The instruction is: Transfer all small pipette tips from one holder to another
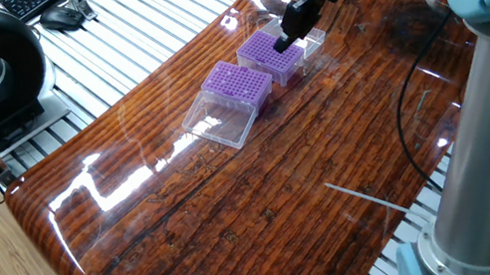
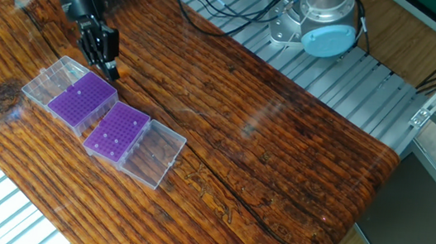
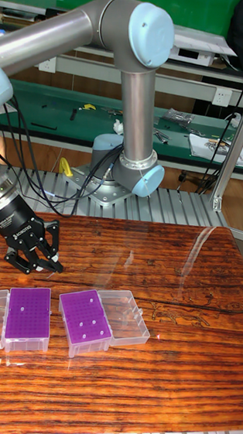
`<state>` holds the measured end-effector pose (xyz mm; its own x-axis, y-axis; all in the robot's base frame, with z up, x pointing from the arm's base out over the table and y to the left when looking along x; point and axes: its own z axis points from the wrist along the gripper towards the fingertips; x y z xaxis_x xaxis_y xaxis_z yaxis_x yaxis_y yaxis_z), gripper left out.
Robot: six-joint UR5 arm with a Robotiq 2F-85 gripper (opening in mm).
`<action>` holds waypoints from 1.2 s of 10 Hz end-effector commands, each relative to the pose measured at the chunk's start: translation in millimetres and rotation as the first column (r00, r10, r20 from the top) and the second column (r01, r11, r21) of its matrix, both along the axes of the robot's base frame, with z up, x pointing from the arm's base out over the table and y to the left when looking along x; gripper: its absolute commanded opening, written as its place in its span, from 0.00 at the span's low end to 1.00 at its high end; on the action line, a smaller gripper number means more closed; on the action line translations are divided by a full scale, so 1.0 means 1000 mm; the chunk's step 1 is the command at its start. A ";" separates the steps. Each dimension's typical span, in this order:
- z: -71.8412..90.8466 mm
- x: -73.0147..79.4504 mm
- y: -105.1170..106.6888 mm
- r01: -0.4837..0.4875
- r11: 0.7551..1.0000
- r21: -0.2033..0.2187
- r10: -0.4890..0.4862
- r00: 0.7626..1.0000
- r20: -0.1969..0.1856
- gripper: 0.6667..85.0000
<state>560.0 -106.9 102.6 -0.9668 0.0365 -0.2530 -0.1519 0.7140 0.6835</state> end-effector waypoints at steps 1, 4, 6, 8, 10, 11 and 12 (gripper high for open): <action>0.004 0.005 0.003 -0.003 0.999 0.034 0.002 1.000 0.020 0.00; 0.000 0.001 0.000 -0.007 0.999 0.035 0.007 1.000 0.014 0.00; -0.005 0.002 0.000 -0.010 0.999 0.038 0.009 1.000 0.019 0.00; -0.008 0.001 -0.001 -0.012 0.999 0.039 0.011 1.000 0.023 0.00; -0.011 0.002 0.000 -0.014 0.999 0.049 0.012 1.000 0.027 0.00; -0.013 0.001 0.000 -0.015 0.998 0.054 0.013 0.999 0.031 0.00; -0.014 -0.001 -0.001 -0.015 0.998 0.057 0.013 0.999 0.031 0.00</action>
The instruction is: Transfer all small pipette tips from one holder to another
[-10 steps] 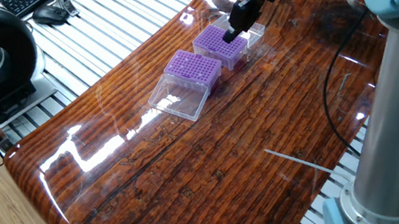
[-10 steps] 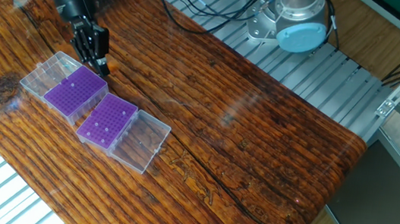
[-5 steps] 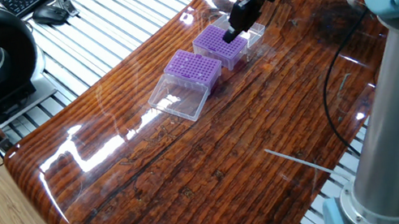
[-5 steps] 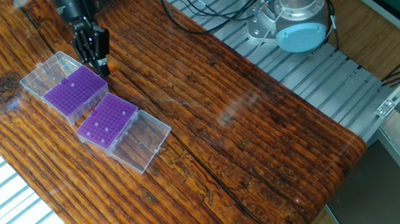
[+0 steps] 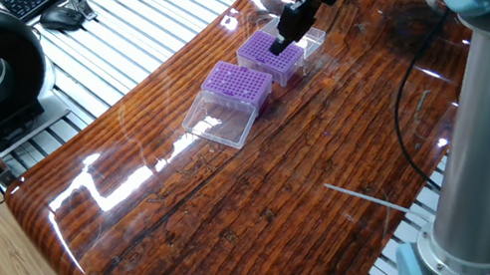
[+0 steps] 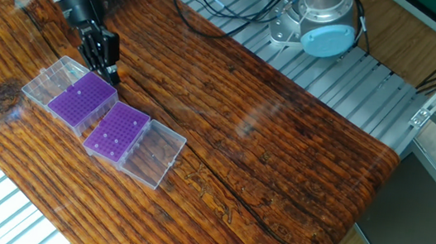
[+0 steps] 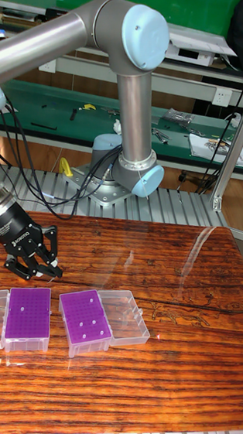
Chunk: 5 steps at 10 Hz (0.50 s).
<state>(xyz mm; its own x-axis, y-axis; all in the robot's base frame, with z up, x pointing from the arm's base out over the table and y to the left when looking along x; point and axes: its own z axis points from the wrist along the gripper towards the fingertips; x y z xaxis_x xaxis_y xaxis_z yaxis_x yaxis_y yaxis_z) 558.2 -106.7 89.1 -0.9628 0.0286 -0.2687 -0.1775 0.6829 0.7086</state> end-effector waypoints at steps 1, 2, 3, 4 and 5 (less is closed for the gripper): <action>-0.001 0.001 -0.001 0.005 1.000 0.017 -0.005 1.000 0.012 0.00; -0.001 0.001 -0.002 0.004 1.000 0.013 -0.004 1.000 0.011 0.00; -0.002 -0.001 -0.002 0.006 1.000 0.012 -0.006 1.000 0.001 0.00; -0.005 -0.005 -0.003 0.008 1.000 0.007 -0.008 1.000 -0.027 0.00; -0.007 -0.007 -0.005 0.019 1.000 -0.001 -0.019 0.998 -0.052 0.00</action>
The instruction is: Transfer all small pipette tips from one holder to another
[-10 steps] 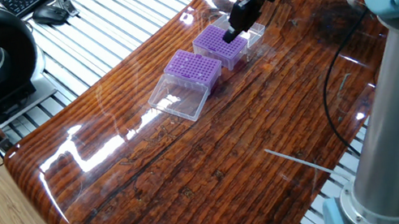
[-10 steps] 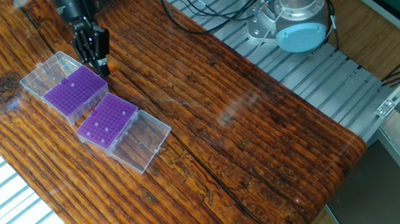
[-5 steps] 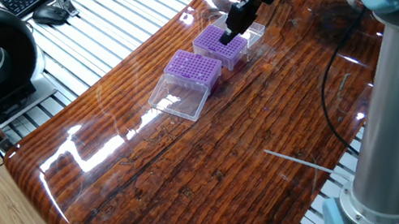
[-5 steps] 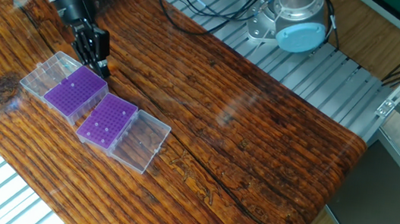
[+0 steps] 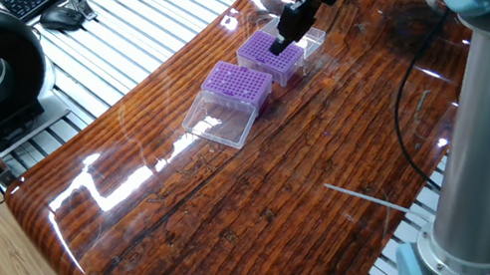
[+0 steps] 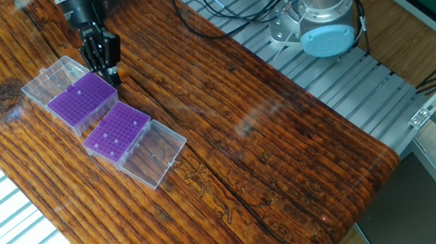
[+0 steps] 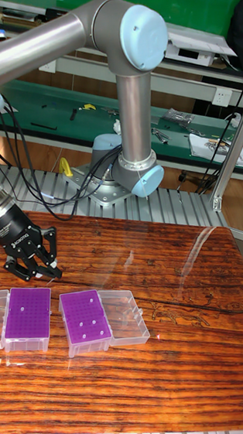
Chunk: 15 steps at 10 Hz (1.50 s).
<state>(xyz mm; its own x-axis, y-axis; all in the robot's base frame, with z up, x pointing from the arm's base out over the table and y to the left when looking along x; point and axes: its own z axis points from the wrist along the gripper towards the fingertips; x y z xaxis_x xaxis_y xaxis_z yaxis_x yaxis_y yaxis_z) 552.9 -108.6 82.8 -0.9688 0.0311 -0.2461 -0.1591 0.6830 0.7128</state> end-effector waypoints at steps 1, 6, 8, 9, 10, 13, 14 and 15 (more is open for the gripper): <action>-0.004 -0.004 -0.005 0.024 1.000 -0.012 -0.025 0.999 -0.046 0.00; -0.025 -0.010 -0.026 0.105 0.988 -0.114 -0.122 0.980 -0.154 0.00; -0.030 -0.009 -0.032 0.123 0.982 -0.141 -0.146 0.975 -0.166 0.00; -0.029 -0.009 -0.031 0.124 0.983 -0.136 -0.146 0.976 -0.164 0.00; -0.030 -0.008 -0.032 0.125 0.982 -0.139 -0.147 0.976 -0.162 0.00; -0.030 -0.005 -0.034 0.141 0.980 -0.143 -0.164 0.974 -0.158 0.00; -0.031 -0.005 -0.034 0.143 0.979 -0.144 -0.166 0.973 -0.158 0.00; -0.031 -0.005 -0.035 0.144 0.978 -0.148 -0.168 0.973 -0.158 0.00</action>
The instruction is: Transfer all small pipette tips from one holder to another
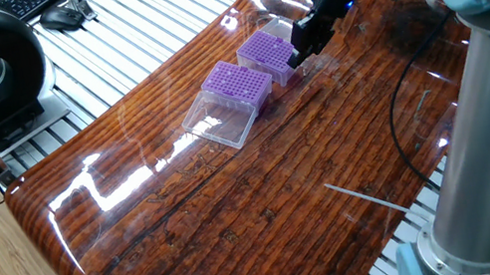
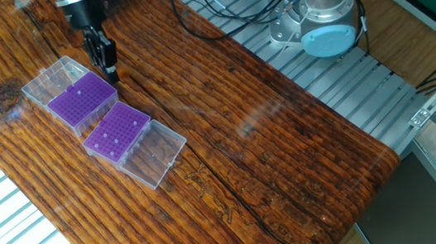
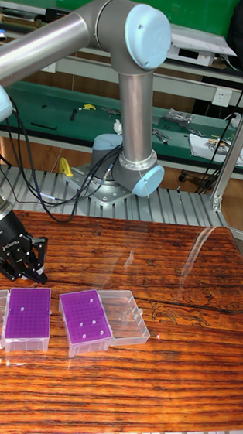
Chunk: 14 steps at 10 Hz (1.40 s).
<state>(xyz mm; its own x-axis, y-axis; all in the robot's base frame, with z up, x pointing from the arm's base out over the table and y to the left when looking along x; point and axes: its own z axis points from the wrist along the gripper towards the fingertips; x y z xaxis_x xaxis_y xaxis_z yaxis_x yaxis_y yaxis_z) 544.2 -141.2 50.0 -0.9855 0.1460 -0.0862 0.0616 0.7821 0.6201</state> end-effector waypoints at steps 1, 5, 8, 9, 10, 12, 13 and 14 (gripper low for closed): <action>0.000 0.003 -0.004 0.015 1.000 -0.009 -0.015 1.000 0.003 0.00; -0.006 0.000 -0.012 0.003 0.999 -0.050 -0.003 1.000 -0.001 0.00; -0.013 -0.002 -0.022 0.000 0.995 -0.097 -0.001 1.000 -0.012 0.00; -0.014 -0.002 -0.023 0.007 0.995 -0.100 -0.009 1.000 -0.017 0.00; -0.014 -0.001 -0.023 0.016 0.995 -0.099 -0.018 1.000 -0.017 0.00; -0.013 0.000 -0.023 0.036 0.995 -0.094 -0.039 0.999 -0.026 0.00; -0.014 0.001 -0.024 0.047 0.994 -0.098 -0.050 0.998 -0.028 0.00; -0.014 0.002 -0.025 0.061 0.993 -0.106 -0.064 0.997 -0.030 0.00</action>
<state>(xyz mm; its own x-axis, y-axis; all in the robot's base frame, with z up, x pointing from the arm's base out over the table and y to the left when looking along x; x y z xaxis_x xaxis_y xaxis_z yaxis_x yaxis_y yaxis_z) 541.6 -163.7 34.0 -0.9837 0.1653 -0.0712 0.1023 0.8390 0.5344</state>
